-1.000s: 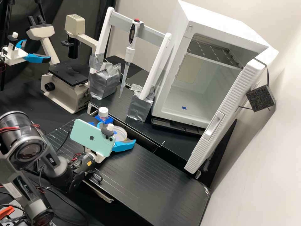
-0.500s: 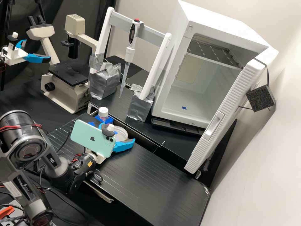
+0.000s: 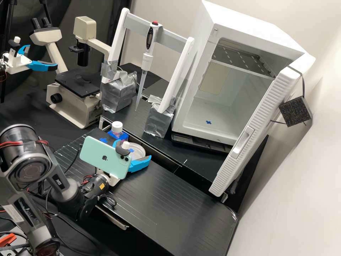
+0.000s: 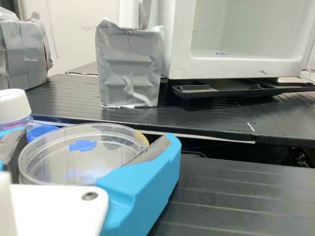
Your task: Move the petri dish to the incubator
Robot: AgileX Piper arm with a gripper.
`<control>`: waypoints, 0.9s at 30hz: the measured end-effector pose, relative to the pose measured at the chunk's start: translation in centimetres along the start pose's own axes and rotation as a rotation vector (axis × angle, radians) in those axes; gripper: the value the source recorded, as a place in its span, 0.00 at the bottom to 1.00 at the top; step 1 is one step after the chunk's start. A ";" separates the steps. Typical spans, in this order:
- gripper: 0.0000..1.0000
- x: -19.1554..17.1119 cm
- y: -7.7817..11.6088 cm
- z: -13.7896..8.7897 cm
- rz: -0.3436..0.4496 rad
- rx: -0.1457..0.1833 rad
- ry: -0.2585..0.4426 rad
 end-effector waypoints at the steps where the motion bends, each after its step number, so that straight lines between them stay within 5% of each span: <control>1: 0.00 0.0 0.0 0.0 0.000 0.002 0.002; 12: 0.00 -0.4 0.5 -0.2 0.011 0.012 0.010; 23: 0.00 -2.2 3.9 -0.6 0.288 0.049 -0.024; 27: 0.00 -1.0 5.1 0.1 0.324 0.071 -0.052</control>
